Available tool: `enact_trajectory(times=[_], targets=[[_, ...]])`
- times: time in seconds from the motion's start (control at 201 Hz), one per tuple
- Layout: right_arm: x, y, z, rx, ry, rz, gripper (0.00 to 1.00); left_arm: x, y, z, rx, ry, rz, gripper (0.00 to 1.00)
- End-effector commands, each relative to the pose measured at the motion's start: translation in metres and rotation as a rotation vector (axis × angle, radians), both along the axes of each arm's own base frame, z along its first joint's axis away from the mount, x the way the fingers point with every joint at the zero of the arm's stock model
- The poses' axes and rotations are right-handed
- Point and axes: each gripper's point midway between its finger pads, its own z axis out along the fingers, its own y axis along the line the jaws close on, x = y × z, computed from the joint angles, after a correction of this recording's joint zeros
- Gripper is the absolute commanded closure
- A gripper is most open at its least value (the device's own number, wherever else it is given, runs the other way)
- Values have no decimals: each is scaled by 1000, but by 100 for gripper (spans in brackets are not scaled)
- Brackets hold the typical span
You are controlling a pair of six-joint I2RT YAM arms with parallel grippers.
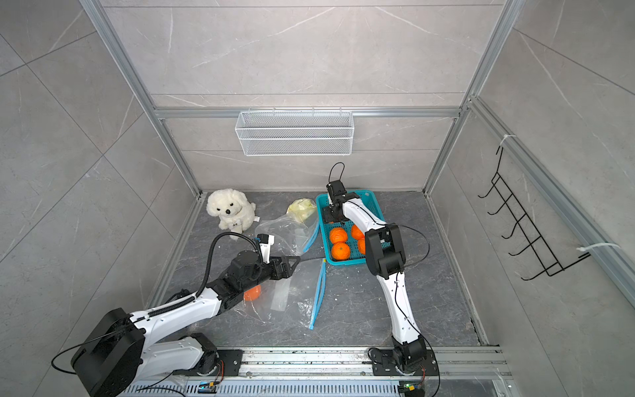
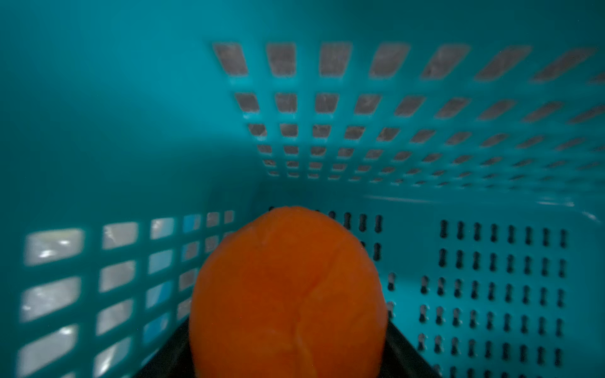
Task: Open the zip-top bag and take out the orange
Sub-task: Place the orange in the basket, then pick up the orange from the zipper food storage bag.
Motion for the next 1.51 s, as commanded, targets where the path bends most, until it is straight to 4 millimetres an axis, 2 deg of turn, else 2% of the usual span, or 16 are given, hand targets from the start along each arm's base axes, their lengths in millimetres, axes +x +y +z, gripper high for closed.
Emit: enact_trajectory(times=[0.0,0.065,0.154,0.204,0.274,0.363,0.473,0.572,0.657,0.761,1.005,1.12,1.175,1.234,1.369,1.503], targets=[[-10,-3,-16,-15,48,1,63,5,-8,20,-11,-63,-6,0],[-11,-4,-18,-18,53,-4,59,2,-11,18,3,-57,-12,0],[-13,-5,-11,-9,45,-15,38,-6,-21,13,52,-51,-34,0],[-14,-5,-1,5,21,-17,27,-13,-28,10,100,-54,-61,0],[-14,-6,19,25,-29,-28,21,-24,-38,3,177,-64,-103,0],[-22,-11,47,65,-98,-43,19,-41,-48,-10,306,-67,-161,0],[-43,-24,102,120,-288,-65,18,-50,-43,-29,506,-60,-109,0],[-79,-42,142,179,-452,-97,18,-58,-52,-43,623,-57,-117,0],[-115,-58,157,213,-491,-138,18,-61,-57,-52,737,-70,-107,0],[-168,-52,144,277,-417,-44,26,-63,-64,-60,807,-73,-98,8],[-271,-43,115,393,-357,44,33,-68,-69,-71,794,-6,-94,61],[-303,-19,102,411,-303,137,37,-66,-69,-72,801,3,-85,92],[-318,-4,91,416,-271,198,38,-66,-70,-70,800,4,-83,100],[-330,15,81,463,-233,279,38,-67,-73,-66,776,12,-91,100],[-347,53,74,590,-185,416,49,-70,-84,-50,670,16,-135,100],[-347,73,72,615,-184,454,53,-73,-91,-25,578,-9,-156,100]])
